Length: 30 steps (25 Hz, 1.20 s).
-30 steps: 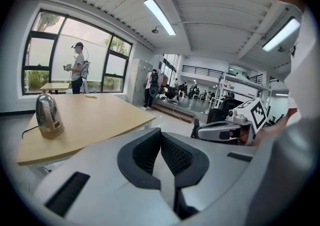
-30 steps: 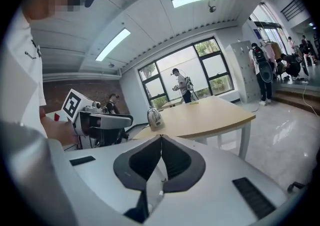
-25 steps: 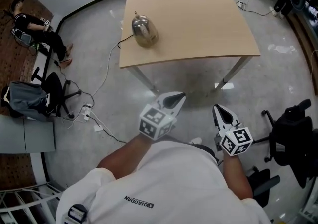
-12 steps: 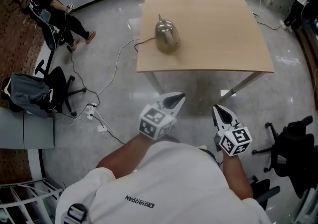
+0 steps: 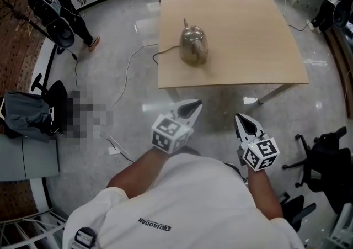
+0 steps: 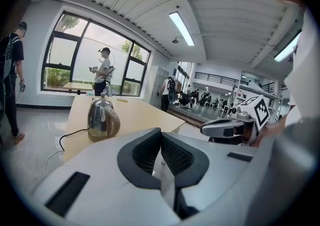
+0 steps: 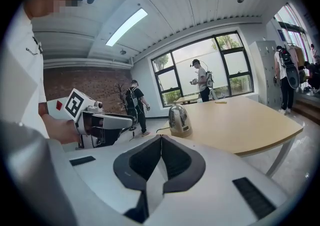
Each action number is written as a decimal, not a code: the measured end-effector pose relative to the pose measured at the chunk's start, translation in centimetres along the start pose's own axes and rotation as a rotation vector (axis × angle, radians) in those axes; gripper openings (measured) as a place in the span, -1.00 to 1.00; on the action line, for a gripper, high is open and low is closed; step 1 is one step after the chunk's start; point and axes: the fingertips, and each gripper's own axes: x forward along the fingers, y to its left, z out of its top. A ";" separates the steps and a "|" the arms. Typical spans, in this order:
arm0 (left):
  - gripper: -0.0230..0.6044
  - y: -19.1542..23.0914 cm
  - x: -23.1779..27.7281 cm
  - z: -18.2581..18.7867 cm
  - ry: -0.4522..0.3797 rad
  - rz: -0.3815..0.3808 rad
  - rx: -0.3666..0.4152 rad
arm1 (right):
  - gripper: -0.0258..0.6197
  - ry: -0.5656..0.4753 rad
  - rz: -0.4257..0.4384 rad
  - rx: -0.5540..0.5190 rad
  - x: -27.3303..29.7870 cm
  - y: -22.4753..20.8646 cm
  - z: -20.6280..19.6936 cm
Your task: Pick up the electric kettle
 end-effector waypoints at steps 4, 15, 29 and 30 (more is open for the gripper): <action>-0.94 4.0 -1.2 0.0 -0.005 0.014 -0.014 | -0.86 0.010 -0.001 -0.017 3.3 1.8 0.9; -0.94 10.3 -4.5 0.8 -0.027 0.064 -0.059 | -0.86 0.038 0.038 -0.049 10.1 5.0 3.0; -0.94 17.2 -8.3 -0.6 -0.044 0.323 -0.142 | -0.85 0.133 0.066 -0.230 21.4 -1.1 5.2; -0.94 17.5 -8.6 -0.7 -0.039 0.339 -0.147 | -0.85 0.147 0.055 -0.246 22.5 -1.9 5.4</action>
